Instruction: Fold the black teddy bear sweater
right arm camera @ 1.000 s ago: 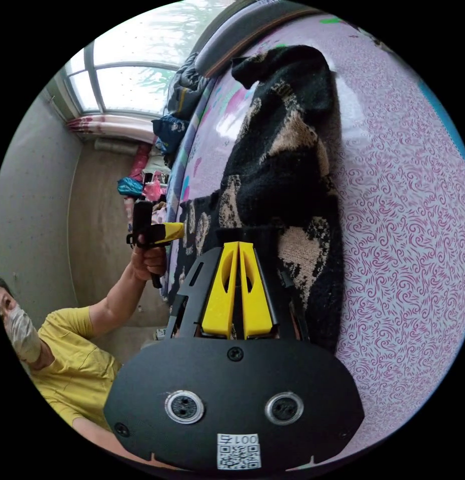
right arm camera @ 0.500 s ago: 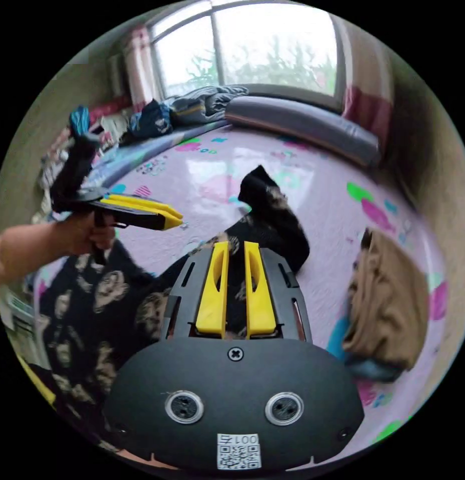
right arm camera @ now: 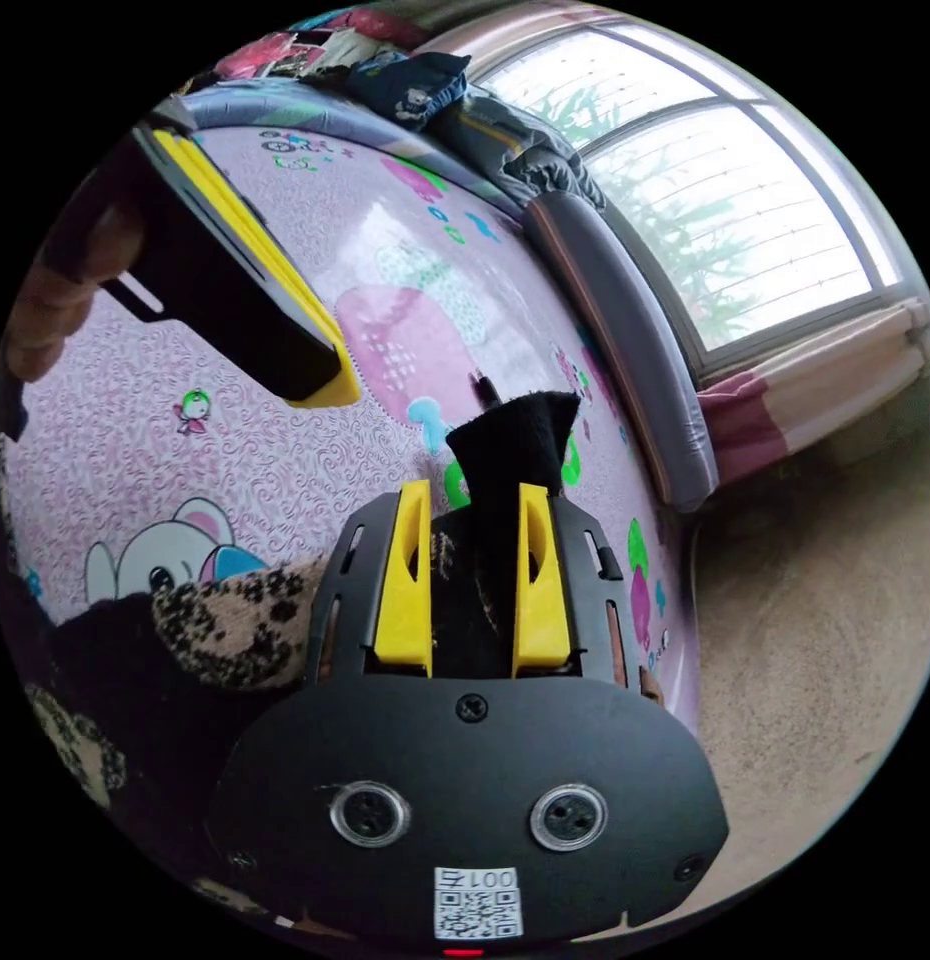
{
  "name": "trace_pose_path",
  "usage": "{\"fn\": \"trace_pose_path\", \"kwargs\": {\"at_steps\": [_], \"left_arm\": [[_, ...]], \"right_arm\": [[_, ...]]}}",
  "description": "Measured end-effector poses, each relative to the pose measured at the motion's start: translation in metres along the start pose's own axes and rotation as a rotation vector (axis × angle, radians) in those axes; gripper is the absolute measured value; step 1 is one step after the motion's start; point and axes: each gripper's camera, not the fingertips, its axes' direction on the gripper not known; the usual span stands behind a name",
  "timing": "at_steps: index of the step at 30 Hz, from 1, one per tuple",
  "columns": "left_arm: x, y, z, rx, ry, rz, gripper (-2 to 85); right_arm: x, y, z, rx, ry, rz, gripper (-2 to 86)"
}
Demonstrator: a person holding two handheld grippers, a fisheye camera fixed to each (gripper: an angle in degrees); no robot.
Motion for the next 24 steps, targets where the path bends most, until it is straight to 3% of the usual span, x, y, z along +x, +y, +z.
{"fn": "trace_pose_path", "kwargs": {"at_steps": [6,13,19,24], "left_arm": [[-0.005,0.018,0.015,-0.019,-0.025,0.017,-1.2],[0.026,0.030,0.047,-0.016,0.015,0.125,-0.6],[0.080,0.039,0.074,-0.010,-0.131,0.377,9.2],[0.109,0.073,0.090,0.019,-0.336,0.604,10.1]], "right_arm": [[0.012,0.012,0.006,-0.056,0.163,0.099,2.8],[0.106,0.105,-0.011,0.150,-0.286,0.510,1.1],[0.127,0.165,-0.029,0.326,-0.563,0.398,0.8],[0.137,0.215,-0.031,0.367,-0.746,0.324,0.7]]}}
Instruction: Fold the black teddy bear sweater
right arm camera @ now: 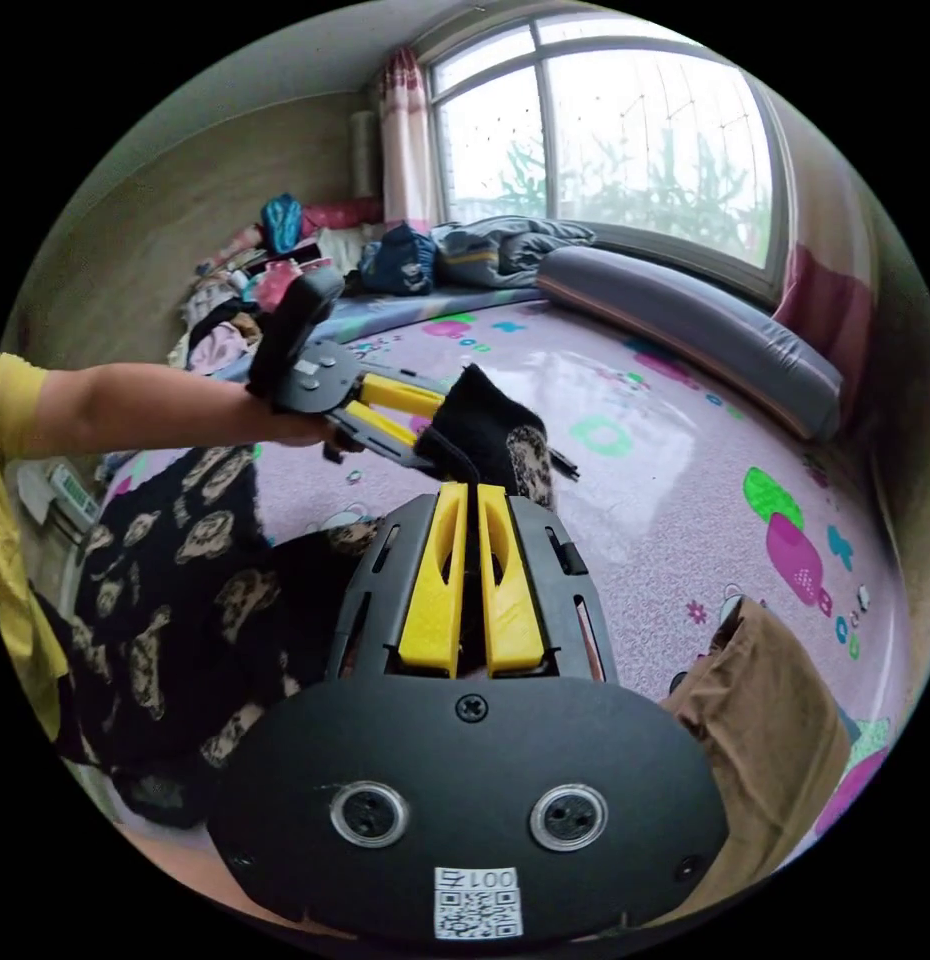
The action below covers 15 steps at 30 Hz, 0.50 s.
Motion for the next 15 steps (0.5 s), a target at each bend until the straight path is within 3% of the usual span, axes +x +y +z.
{"fn": "trace_pose_path", "kwargs": {"at_steps": [9,15], "left_arm": [[0.095,0.050,-0.012,0.193,-0.304,0.402,8.7],[0.137,0.083,-0.021,0.274,-0.284,0.472,-0.1]], "right_arm": [[0.037,0.057,-0.030,-0.017,-0.170,0.050,0.8],[0.047,0.075,-0.047,0.005,-0.163,0.059,0.8]]}}
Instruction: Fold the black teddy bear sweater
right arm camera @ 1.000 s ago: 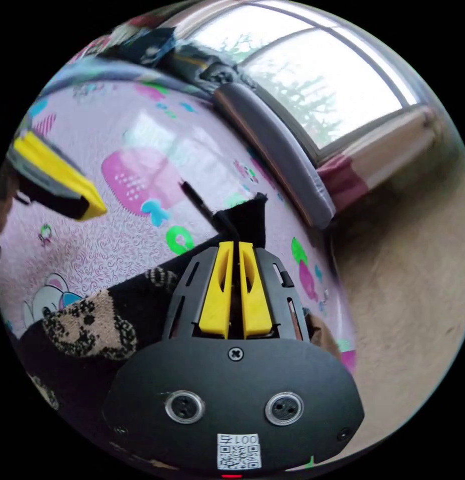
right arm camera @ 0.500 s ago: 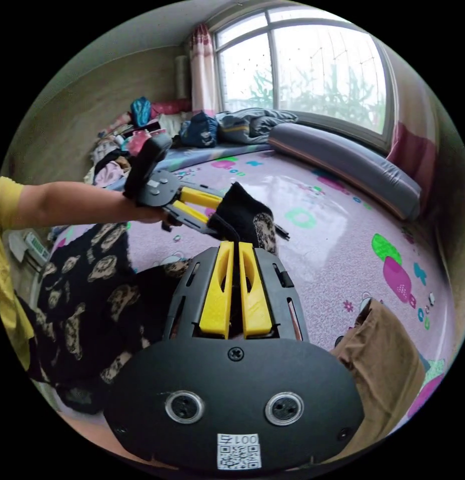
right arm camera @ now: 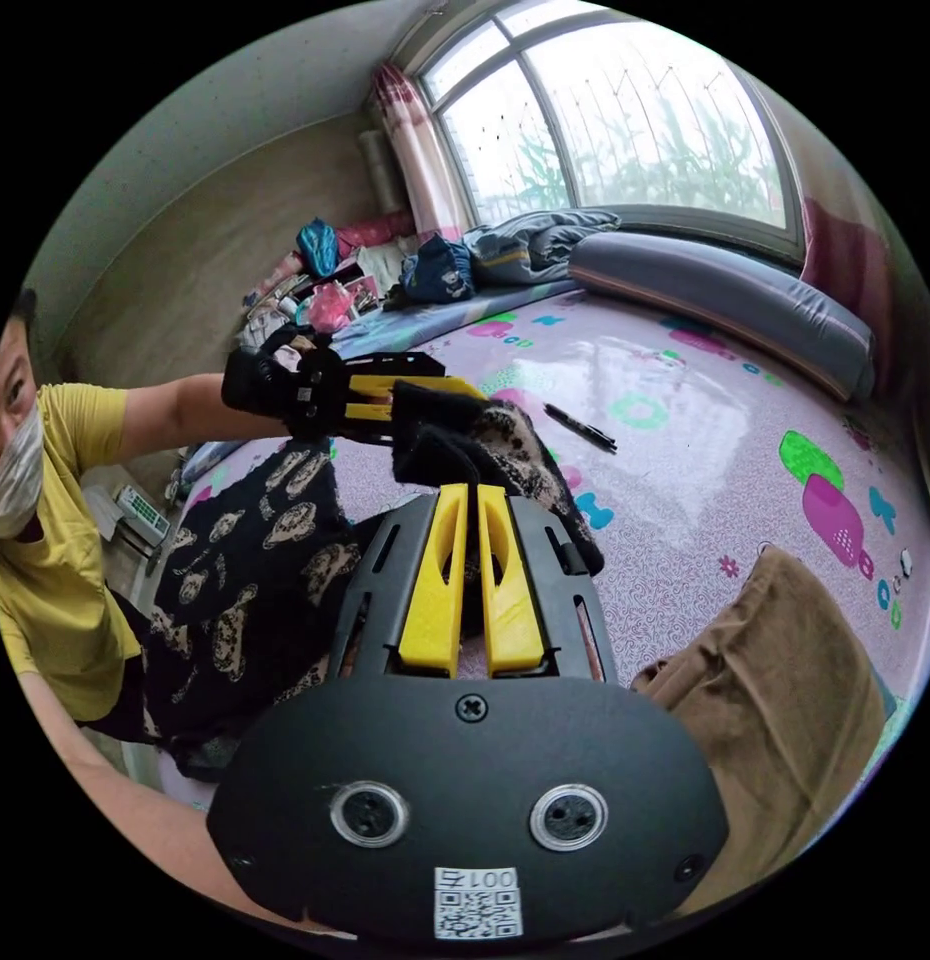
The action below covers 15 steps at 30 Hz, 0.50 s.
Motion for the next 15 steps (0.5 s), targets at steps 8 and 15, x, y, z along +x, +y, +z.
{"fn": "trace_pose_path", "kwargs": {"at_steps": [8,15], "left_arm": [[0.012,0.021,-0.056,0.019,0.160,-0.100,-1.1],[0.049,0.038,-0.145,0.059,0.213,-0.107,-1.1]], "right_arm": [[-0.024,0.022,-0.047,0.083,-0.013,-0.046,0.7],[-0.085,0.048,-0.087,0.136,-0.048,-0.094,0.7]]}}
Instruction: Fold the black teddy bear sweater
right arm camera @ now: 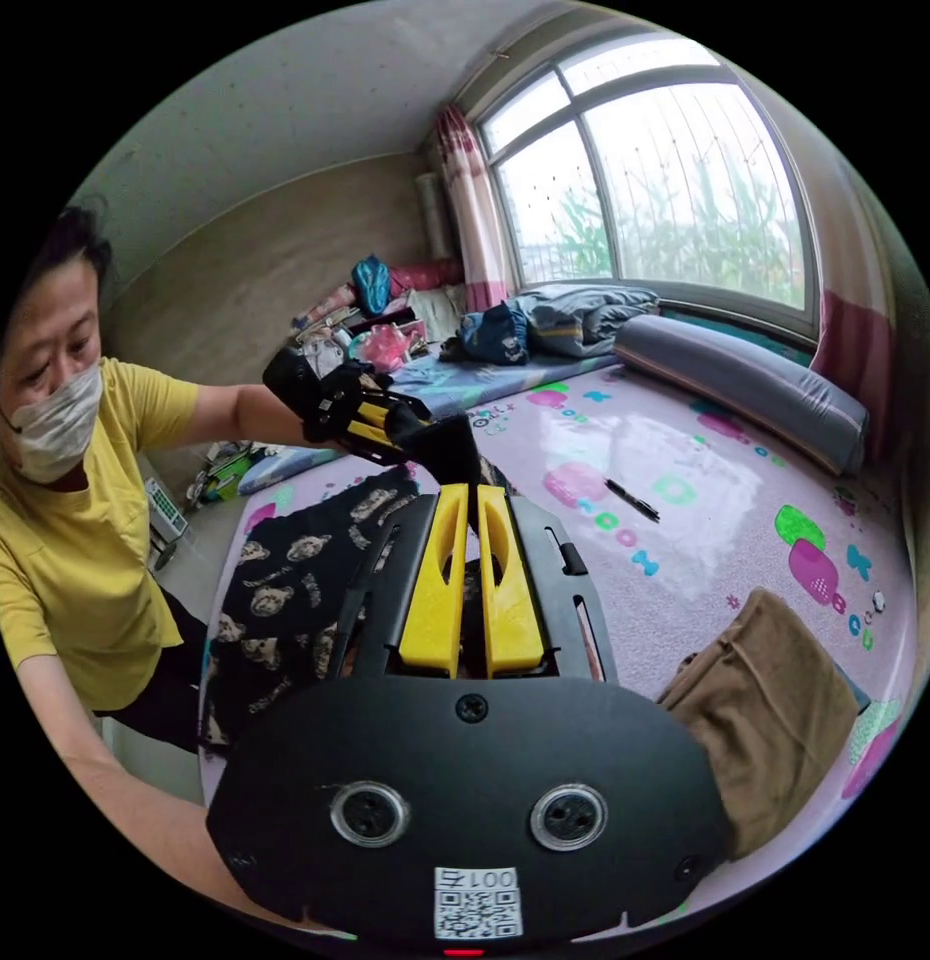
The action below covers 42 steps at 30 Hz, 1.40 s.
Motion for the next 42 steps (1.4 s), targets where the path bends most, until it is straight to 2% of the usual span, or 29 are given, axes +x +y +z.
{"fn": "trace_pose_path", "kwargs": {"at_steps": [5,12,19,24,28,35,39,42], "left_arm": [[0.049,0.023,-0.050,0.040,0.053,-0.007,-1.1],[0.167,0.072,-0.098,0.053,0.118,0.182,-1.1],[0.292,0.140,-0.087,-0.051,0.170,0.288,-1.1],[0.348,0.184,-0.063,-0.168,0.194,0.366,-1.0],[0.366,0.209,-0.046,-0.242,0.196,0.366,-0.9],[0.359,0.242,-0.047,-0.279,0.158,0.370,-0.5],[0.335,0.264,-0.057,-0.297,0.167,0.310,-1.2],[0.304,0.270,-0.060,-0.316,0.213,0.130,-1.4]], "right_arm": [[-0.068,0.040,-0.007,-0.004,-0.026,0.022,0.7],[-0.136,0.104,0.004,-0.087,-0.042,0.068,0.7],[-0.173,0.213,0.052,-0.155,-0.107,0.205,0.9],[-0.190,0.259,0.098,-0.255,-0.064,0.166,1.3],[-0.196,0.277,0.130,-0.361,-0.020,0.097,2.7],[-0.196,0.289,0.147,-0.493,-0.113,0.061,5.1],[-0.181,0.277,0.135,-0.366,-0.087,0.154,2.9],[-0.167,0.262,0.137,-0.271,-0.031,0.224,1.1]]}}
